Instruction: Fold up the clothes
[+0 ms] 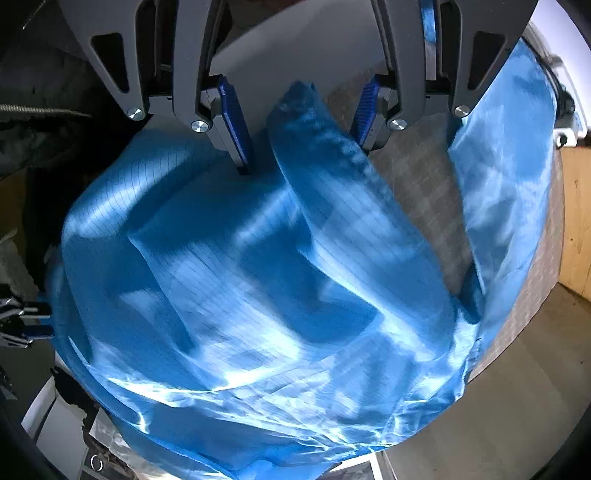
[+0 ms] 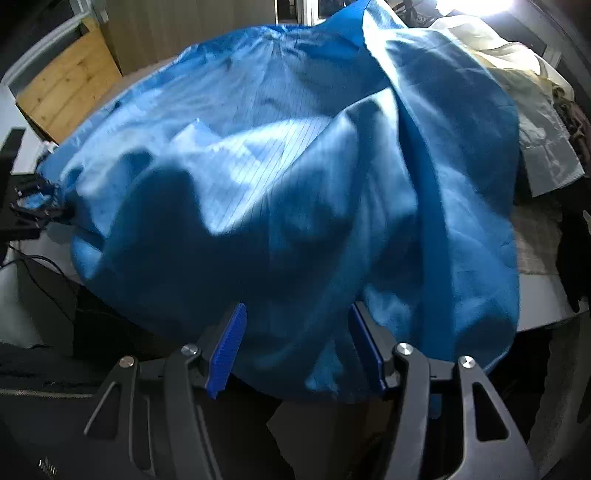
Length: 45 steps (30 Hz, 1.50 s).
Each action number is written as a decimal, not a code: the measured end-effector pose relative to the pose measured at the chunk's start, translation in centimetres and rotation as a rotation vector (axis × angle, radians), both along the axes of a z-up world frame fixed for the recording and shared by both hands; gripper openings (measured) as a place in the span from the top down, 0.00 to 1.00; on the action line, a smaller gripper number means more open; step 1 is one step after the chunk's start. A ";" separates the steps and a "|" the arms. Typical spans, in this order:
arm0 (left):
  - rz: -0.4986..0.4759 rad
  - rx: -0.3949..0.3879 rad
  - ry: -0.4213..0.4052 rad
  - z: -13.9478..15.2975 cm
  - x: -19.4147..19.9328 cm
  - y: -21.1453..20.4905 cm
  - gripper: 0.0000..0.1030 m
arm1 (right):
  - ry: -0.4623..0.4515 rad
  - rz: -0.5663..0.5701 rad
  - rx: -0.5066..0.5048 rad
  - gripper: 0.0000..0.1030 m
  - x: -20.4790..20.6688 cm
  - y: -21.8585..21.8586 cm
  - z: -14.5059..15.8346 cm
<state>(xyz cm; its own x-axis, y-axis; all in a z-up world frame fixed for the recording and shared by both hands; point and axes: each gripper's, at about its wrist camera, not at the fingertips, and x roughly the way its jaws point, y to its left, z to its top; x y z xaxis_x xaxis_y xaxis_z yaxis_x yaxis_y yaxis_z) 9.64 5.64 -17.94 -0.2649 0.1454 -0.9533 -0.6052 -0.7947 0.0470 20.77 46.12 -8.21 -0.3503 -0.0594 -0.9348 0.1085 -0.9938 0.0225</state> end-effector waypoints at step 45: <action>0.115 0.002 -0.023 2.4 -6.5 -6.5 0.47 | 0.085 -0.007 0.084 0.56 -6.0 1.9 4.3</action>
<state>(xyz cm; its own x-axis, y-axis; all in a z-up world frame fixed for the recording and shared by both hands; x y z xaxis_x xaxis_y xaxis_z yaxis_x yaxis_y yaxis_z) 3.18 -0.83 -15.52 -0.2576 0.1173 -0.9591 -0.5113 -0.8588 0.0323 14.79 48.00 -3.88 -0.4291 0.0205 -0.9030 0.1000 -0.9925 -0.0701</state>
